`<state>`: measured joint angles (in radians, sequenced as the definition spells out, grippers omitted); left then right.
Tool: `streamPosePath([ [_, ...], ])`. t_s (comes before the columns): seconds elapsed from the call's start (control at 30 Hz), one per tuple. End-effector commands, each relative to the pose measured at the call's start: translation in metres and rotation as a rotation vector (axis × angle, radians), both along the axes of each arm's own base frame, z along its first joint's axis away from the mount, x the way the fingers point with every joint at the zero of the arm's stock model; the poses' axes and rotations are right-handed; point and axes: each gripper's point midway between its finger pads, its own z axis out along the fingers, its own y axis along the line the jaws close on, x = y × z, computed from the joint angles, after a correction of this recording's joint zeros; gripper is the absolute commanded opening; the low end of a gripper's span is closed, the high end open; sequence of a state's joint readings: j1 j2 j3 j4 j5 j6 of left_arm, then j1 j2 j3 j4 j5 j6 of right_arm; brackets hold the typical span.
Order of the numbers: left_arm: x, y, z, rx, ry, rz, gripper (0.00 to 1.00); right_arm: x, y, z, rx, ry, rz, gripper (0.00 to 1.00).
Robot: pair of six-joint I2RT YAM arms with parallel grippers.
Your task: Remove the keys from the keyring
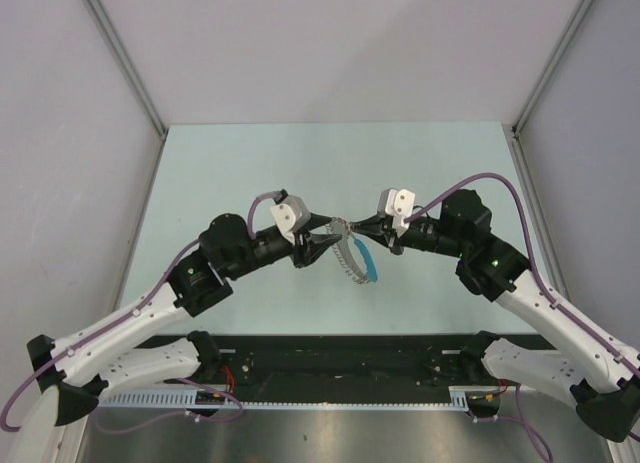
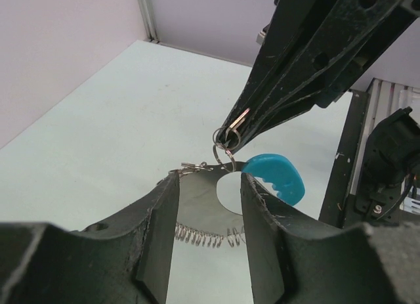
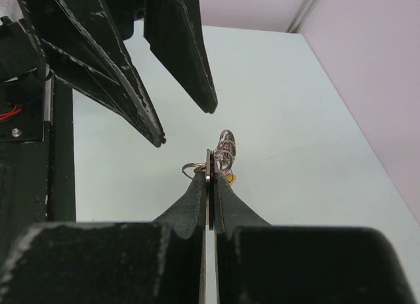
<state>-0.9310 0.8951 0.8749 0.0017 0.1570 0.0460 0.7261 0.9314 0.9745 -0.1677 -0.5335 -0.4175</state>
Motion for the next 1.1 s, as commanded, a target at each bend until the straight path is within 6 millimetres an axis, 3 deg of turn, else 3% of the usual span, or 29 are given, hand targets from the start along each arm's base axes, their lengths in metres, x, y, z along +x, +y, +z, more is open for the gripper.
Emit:
streamPosePath([
  [0.0,-0.015,0.004,0.030,-0.062,-0.022,-0.040,0.47,0.004,-0.001,0.030,0.081,-0.062,-0.031,0.00],
  [0.73,-0.007,-0.022,0.014,-0.034,-0.034,-0.087,0.49,0.006,0.003,0.028,0.097,-0.015,-0.046,0.00],
  [0.93,-0.002,-0.026,0.021,-0.063,-0.073,-0.074,0.47,0.004,0.001,0.029,0.102,-0.009,-0.056,0.00],
  [1.07,0.001,-0.028,0.014,-0.041,-0.069,-0.064,0.45,0.004,0.000,0.030,0.109,-0.001,-0.061,0.00],
])
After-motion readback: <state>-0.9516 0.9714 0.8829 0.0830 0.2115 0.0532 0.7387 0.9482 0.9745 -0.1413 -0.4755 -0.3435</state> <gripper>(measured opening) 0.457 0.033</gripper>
